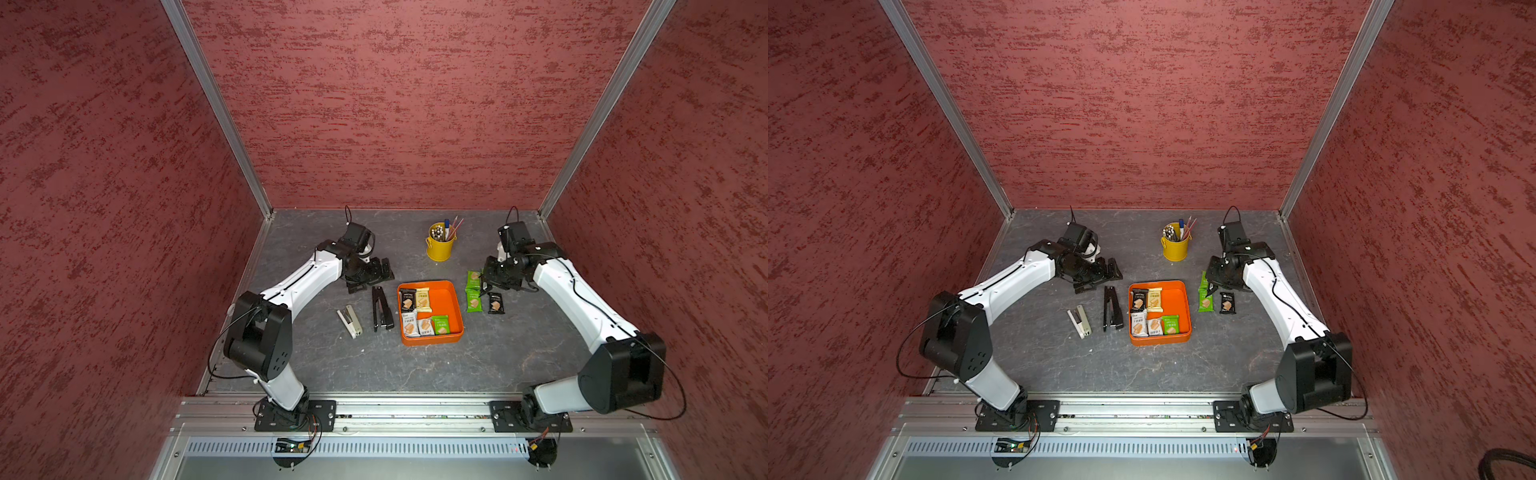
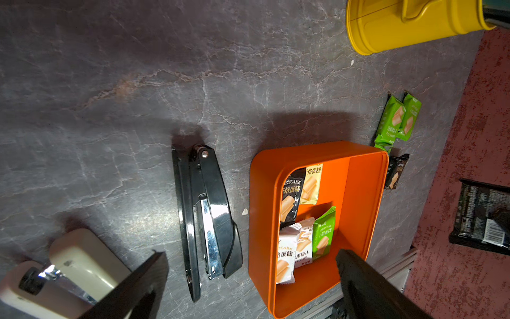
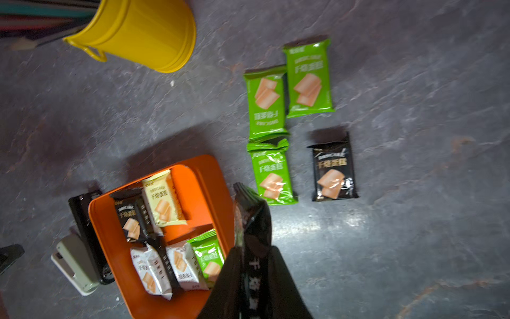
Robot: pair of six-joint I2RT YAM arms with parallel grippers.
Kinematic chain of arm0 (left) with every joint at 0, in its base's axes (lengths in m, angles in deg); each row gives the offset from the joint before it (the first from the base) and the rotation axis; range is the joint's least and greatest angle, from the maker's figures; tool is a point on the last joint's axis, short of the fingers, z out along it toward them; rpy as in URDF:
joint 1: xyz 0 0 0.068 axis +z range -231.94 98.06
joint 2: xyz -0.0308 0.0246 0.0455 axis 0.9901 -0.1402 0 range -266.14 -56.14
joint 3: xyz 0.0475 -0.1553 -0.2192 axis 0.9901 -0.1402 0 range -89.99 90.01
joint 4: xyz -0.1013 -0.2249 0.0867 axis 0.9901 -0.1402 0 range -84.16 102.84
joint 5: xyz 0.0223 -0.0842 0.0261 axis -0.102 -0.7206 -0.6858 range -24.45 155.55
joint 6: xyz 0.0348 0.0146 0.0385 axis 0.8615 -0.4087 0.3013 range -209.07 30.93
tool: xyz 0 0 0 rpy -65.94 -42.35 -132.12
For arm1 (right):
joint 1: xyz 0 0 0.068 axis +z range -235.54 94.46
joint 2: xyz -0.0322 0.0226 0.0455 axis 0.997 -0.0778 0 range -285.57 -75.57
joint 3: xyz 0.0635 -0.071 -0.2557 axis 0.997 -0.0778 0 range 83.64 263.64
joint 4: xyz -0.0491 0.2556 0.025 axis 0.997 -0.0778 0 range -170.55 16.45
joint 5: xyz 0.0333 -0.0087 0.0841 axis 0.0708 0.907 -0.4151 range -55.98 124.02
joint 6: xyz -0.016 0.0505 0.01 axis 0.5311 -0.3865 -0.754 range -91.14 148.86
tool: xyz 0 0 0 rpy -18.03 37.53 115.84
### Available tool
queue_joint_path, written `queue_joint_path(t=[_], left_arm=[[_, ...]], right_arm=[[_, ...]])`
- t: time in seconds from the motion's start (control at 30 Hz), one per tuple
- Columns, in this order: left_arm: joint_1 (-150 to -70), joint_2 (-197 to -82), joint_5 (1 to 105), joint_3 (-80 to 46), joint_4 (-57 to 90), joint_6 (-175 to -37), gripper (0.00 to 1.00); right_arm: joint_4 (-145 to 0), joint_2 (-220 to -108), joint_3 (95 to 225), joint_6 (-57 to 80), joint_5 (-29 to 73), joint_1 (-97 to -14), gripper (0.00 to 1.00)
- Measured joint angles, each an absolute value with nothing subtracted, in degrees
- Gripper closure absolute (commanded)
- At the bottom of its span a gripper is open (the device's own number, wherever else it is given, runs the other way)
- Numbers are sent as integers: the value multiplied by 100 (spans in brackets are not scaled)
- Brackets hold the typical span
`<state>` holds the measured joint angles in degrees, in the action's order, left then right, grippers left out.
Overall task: Take the cookies out of the storage box
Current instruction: Place the cookie at the center of the board.
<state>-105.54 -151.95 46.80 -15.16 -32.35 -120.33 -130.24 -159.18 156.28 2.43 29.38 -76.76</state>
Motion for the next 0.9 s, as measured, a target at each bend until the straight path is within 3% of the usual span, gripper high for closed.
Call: queue_joint_path(t=[0.27,0.5,0.9], left_arm=[[-10554,-15427,4785,-1318,-3220,-12118,0],[-10554,-15593,4910,-1237,-3209,-12226,0],[-10536,-15709,5052,-1232,-3135,-12429,0]], right_arm=[[-12781,-16665,15632,647,2829,-8739,80],[-12558,-17658,16151,935,2820,-9180,80],[-13015,-18766,17486,1585,4468,-9219,79]])
